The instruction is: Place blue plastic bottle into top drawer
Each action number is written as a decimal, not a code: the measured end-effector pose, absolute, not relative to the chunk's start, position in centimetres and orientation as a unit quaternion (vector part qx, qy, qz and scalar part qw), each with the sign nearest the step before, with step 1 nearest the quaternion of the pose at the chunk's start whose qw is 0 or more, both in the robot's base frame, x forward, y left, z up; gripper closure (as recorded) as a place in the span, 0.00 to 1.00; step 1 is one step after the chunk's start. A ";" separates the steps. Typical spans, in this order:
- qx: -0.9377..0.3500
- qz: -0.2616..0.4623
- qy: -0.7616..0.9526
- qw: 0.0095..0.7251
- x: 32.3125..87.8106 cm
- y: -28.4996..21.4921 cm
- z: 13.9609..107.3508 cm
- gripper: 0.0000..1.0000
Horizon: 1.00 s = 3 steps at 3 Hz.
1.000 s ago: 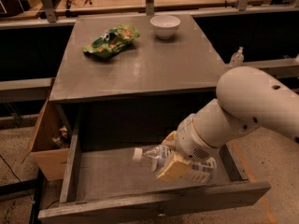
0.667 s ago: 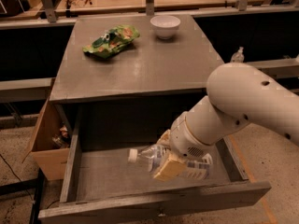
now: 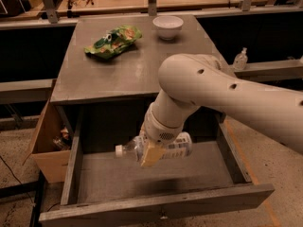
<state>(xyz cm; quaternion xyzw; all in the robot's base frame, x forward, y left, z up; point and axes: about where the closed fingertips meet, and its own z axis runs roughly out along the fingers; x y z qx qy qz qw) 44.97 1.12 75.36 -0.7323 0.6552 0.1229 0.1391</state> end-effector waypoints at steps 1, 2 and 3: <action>-0.736 0.107 0.655 0.134 47.1 1.3 70.6 1.00; -0.735 0.115 0.652 0.150 48.4 1.7 67.8 0.82; -0.734 0.112 0.648 0.168 49.3 2.2 67.3 0.59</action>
Offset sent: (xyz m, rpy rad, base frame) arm 0.0507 0.0099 -0.1063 0.0599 -0.0380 0.0007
